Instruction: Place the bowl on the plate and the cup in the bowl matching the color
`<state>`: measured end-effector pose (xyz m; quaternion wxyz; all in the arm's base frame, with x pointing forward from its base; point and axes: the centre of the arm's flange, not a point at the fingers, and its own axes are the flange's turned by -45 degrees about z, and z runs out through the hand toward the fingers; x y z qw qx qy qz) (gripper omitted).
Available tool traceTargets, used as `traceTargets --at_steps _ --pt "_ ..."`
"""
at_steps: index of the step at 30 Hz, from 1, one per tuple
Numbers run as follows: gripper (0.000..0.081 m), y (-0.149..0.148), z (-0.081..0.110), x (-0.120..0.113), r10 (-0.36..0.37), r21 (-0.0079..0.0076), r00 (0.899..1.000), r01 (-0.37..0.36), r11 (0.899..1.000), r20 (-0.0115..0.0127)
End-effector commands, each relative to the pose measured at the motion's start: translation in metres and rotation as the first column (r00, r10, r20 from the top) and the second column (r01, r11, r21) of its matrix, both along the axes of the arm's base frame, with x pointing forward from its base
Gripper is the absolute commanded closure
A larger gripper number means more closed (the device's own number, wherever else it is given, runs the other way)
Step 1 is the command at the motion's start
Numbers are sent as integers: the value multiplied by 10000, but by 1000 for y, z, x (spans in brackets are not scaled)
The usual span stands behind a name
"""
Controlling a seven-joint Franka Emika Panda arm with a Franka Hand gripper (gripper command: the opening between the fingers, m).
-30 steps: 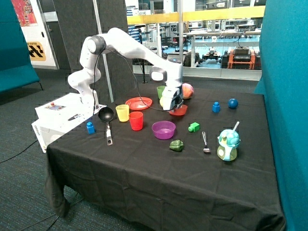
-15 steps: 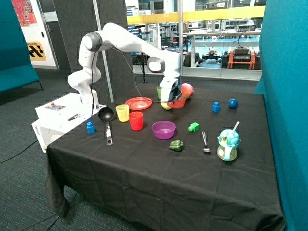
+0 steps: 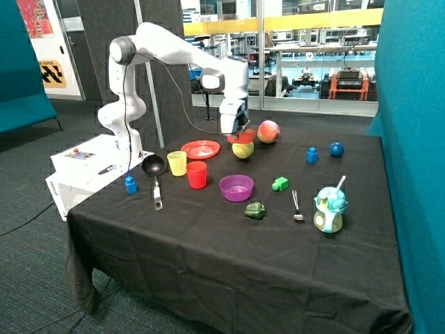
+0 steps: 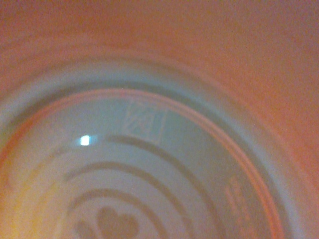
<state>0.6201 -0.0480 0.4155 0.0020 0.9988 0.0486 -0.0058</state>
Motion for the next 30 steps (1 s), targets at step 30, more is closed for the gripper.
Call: traceTargets --at_steps 30 --pt "808 68 -22 -165 2957 46 9552 -2958 9552 114"
